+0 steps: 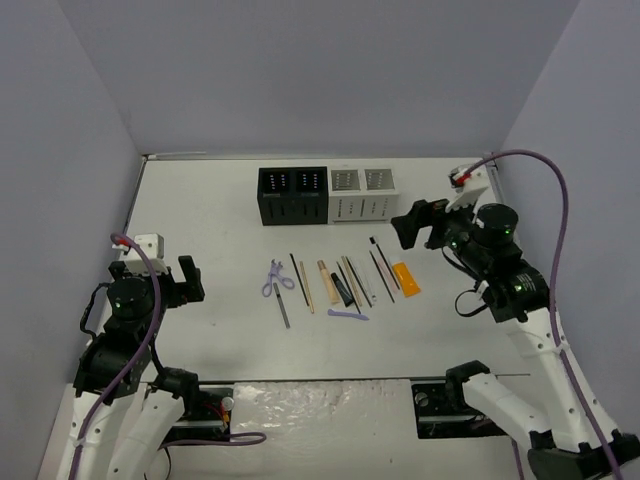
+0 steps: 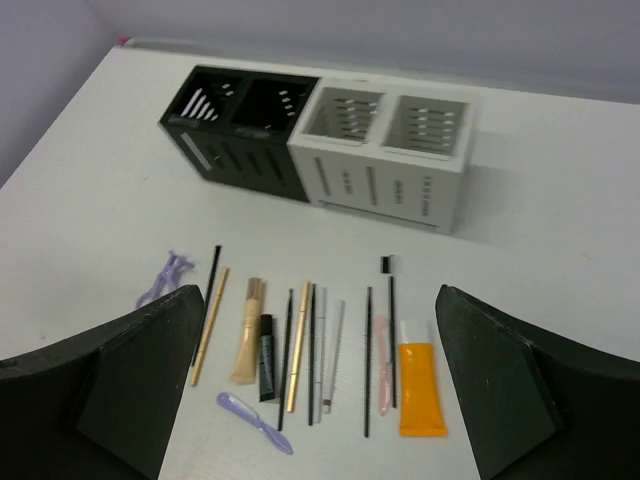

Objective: Organize the makeup

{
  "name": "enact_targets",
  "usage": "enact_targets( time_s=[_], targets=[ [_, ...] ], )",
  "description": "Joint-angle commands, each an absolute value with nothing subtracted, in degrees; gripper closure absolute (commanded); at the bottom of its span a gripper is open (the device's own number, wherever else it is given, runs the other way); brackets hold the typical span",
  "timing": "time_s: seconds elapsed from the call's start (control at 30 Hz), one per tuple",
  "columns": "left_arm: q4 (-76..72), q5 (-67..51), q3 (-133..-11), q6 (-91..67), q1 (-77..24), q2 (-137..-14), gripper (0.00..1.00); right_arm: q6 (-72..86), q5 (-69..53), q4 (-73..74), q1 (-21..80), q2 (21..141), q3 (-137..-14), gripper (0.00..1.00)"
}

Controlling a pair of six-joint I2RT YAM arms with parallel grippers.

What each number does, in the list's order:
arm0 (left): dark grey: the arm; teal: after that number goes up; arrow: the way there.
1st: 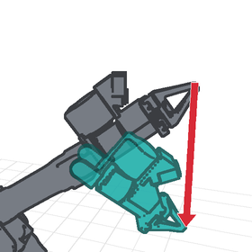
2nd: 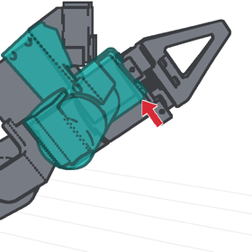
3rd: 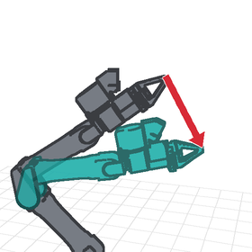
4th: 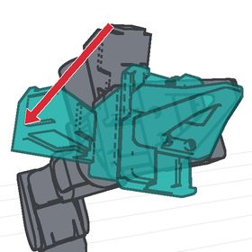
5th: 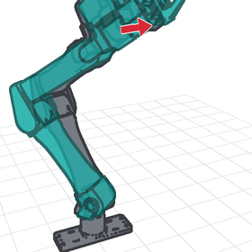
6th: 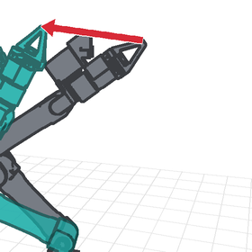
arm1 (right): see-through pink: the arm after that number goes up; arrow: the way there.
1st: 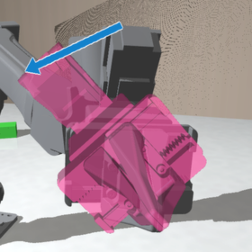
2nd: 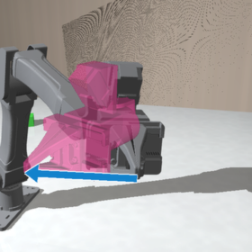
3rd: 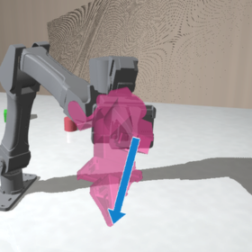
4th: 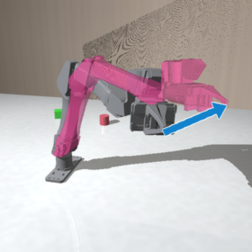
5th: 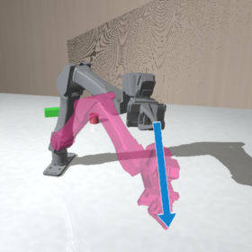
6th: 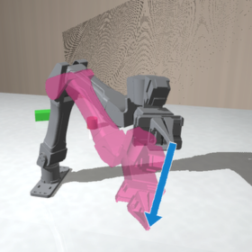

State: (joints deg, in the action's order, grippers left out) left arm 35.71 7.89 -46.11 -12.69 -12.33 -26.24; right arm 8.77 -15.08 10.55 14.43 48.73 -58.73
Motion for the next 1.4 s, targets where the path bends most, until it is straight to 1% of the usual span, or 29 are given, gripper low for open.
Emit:
enact_targets(
  time_s=[0.0, 0.13, 0.17, 0.23, 0.3, 0.47, 0.63, 0.73, 1.03, 1.37],
  targets=[
    [32.50, 8.96, -47.00, -13.43, -12.30, -27.07, 0.03, 4.83, -5.28, 0.88, 29.70, 58.53, -60.58, 0.02],
    [32.57, 8.92, -47.02, -13.36, -12.16, -27.25, 0.03, 2.33, -2.62, -5.19, 41.22, 66.98, -61.27, 0.07],
    [32.45, 8.79, -47.02, -13.36, -11.96, -27.25, 0.03, 1.85, -2.25, -5.88, 42.26, 68.56, -61.61, 0.09],
    [32.52, 8.79, -47.03, -13.36, -11.87, -27.24, 0.03, 0.68, -1.87, -7.84, 44.70, 72.29, -62.04, 0.10],
    [32.50, 8.77, -47.09, -13.45, -11.84, -27.16, 0.03, -1.63, -2.19, -10.09, 47.79, 78.98, -63.66, 0.16],
    [32.33, 8.32, -47.02, -13.43, -11.67, -27.37, 0.03, -5.18, -3.14, -13.66, 50.41, 90.48, -67.28, 0.30],
    [32.43, 8.26, -47.02, -13.45, -11.51, -28.03, 0.03, -7.99, -4.48, -15.82, 50.89, 99.29, -71.44, 0.38],
    [32.69, 8.35, -47.20, -13.45, -11.51, -28.43, 0.03, -9.53, -4.79, -16.70, 50.89, 104.23, -73.56, 0.45],
    [32.87, 8.62, -47.29, -13.72, -11.07, -29.43, 0.03, -10.64, -5.61, -18.10, 50.80, 113.56, -80.19, 0.53],
    [32.79, 8.27, -47.37, -13.79, -10.99, -29.36, 0.03, -10.11, -6.35, -18.10, 50.64, 116.45, -80.22, 0.56]
  ],
)
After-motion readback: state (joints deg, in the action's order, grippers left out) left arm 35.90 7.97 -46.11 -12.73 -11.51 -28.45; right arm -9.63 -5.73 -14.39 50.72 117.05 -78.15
